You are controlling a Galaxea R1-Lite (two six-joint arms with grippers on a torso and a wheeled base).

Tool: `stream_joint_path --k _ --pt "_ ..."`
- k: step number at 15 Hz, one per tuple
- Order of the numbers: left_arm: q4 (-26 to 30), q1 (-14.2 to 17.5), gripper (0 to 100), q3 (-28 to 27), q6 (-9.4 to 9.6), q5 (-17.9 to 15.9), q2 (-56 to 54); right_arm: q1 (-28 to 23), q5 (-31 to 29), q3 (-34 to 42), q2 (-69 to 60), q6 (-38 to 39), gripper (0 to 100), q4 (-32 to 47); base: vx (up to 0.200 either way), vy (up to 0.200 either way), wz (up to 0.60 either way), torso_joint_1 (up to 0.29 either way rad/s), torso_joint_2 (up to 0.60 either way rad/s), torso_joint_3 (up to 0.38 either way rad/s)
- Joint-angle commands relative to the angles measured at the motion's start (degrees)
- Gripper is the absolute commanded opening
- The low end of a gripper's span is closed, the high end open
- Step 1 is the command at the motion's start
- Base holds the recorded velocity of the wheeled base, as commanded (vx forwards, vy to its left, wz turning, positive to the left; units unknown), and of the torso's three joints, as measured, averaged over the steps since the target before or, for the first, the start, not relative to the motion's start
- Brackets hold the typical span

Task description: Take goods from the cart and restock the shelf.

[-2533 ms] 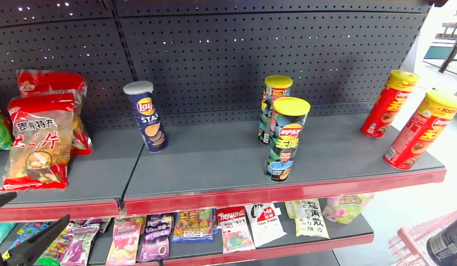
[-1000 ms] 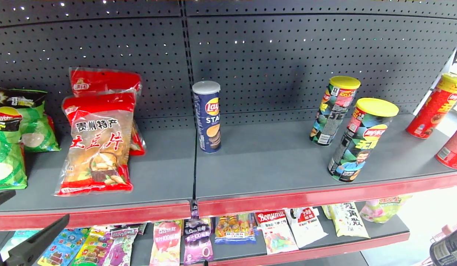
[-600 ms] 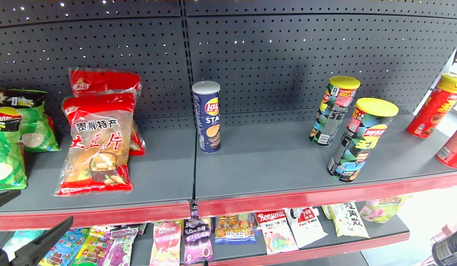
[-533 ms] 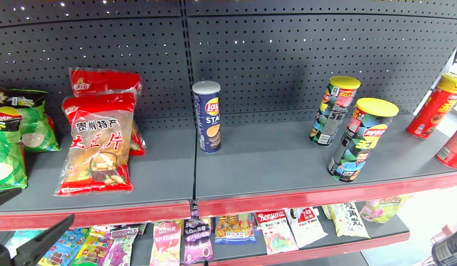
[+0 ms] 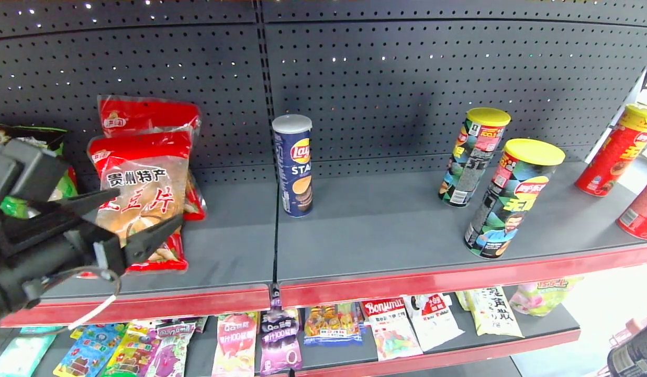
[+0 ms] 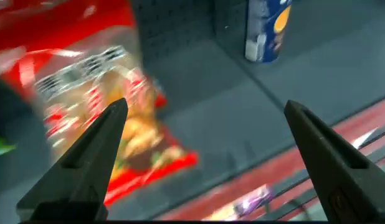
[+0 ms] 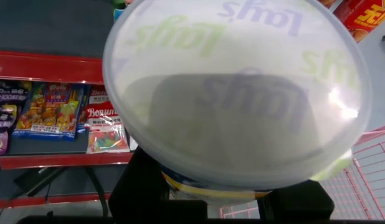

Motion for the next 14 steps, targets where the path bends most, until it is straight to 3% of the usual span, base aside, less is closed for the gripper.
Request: stream_joint_path --k 1,3,6,11,14 --pt "-8.47 -2.20 100 -8.93 -2.75 2.75 16.89 -0.04 -0.10 -0.01 0.31 0.05 0 0.11 0.000 0.000 0.00 0.000 0.00 0.000" --pt "-9.88 -2.38 100 -12.18 -2.49 0.82 20.49 -0.04 -0.27 -0.01 0.75 0.05 0 0.20 0.000 0.000 0.00 0.000 0.00 0.000" --pt "-9.26 -3.34 100 -16.40 -2.75 -12.54 23.92 0.05 0.26 0.26 0.92 0.05 0 0.37 0.000 0.000 0.00 0.000 0.00 0.000" --pt "-9.09 -6.42 100 -22.81 -2.49 -12.28 29.55 0.05 0.26 0.52 0.57 0.05 0 0.46 0.000 0.000 0.00 0.000 0.00 0.000" --pt "-9.17 -9.93 100 -27.03 -2.66 -11.13 33.41 0.05 0.17 0.52 0.57 0.05 0 0.37 0.000 0.000 0.00 0.000 0.00 0.000"
